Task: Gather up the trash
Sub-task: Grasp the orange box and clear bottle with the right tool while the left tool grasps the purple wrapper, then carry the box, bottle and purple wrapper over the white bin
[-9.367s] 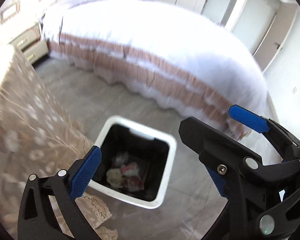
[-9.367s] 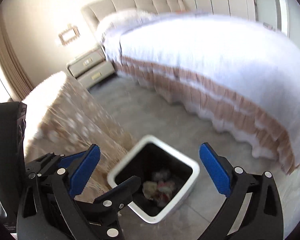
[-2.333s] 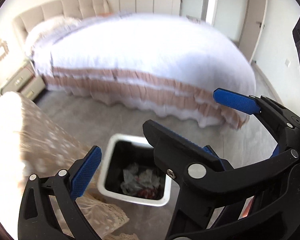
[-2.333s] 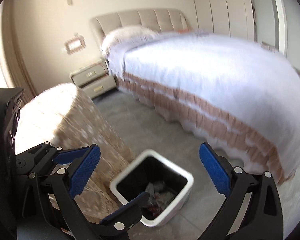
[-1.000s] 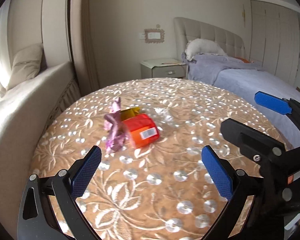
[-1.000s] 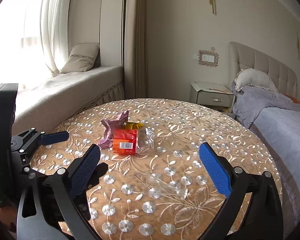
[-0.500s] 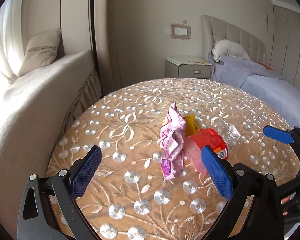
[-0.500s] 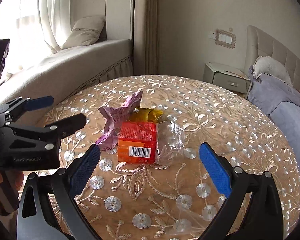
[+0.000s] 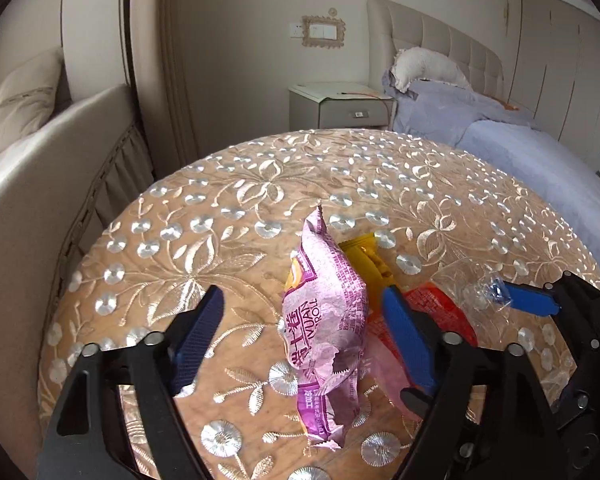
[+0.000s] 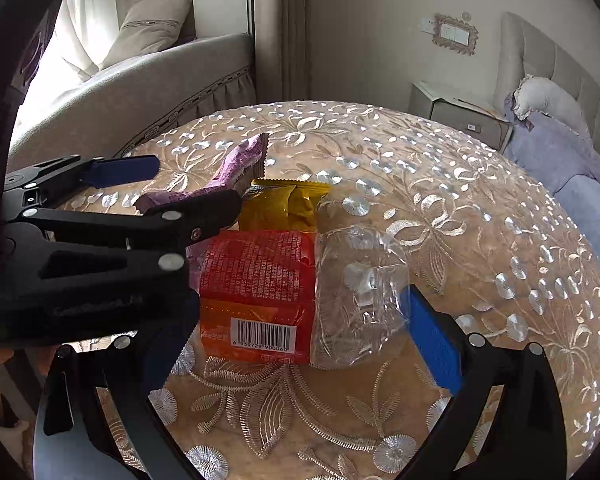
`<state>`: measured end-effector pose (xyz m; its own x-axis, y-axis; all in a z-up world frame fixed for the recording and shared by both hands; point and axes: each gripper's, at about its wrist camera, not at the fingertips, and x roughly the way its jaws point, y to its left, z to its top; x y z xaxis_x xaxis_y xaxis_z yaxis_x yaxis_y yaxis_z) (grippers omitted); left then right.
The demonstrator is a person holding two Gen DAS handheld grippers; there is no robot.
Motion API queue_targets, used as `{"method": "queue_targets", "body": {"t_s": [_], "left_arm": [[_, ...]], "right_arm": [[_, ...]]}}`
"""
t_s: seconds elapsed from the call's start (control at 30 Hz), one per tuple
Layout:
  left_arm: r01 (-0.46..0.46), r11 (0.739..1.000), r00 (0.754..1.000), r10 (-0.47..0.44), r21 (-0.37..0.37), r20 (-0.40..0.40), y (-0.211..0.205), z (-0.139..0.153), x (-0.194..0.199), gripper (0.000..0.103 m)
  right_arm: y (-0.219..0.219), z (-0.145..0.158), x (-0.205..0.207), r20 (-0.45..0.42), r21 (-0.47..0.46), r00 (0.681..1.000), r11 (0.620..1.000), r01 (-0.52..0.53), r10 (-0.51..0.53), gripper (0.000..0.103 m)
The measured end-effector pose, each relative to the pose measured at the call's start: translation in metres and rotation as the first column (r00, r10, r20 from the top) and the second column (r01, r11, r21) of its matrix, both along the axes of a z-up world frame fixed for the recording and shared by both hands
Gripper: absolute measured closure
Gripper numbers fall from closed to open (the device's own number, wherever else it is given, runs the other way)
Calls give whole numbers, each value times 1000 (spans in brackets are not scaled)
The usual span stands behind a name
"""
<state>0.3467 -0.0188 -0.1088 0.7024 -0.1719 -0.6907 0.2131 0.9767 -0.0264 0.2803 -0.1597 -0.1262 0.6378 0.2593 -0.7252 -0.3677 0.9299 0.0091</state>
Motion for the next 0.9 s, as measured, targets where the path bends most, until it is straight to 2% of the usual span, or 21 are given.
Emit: {"method": "queue_targets", "body": {"t_s": [0.03,0.1,0.23,0.47,0.7,0.9], "left_arm": [[10,1000,1000,-10,-4,-18,-1,-4,3,56],[10,1000,999,-10,-2,-47,-2,-14,7,77],[2,999,999,-3,-32,-42,3,-14,2,77],[-29,999,998,30,-17,63,10,29,-31,77],[-38,999,990,38,-1,136,3,63,-76,77],[-3,1000,988,3,1,157,-21,75,-110,77]], "right_arm": [[0,-2,1,-10,4,1000,1000,-2,2,5],[0,-6,2,-27,2,1000,1000,-11,11,6],[0,0,-3,2,15,1000,1000,-19,19,7],[-6,23,-18,75,23,997,1000,-22,20,7],[-30,59,-55,176,61,984,998,-8,-3,7],[-62,87,-96,242,62,969,998,23,-37,7]]}}
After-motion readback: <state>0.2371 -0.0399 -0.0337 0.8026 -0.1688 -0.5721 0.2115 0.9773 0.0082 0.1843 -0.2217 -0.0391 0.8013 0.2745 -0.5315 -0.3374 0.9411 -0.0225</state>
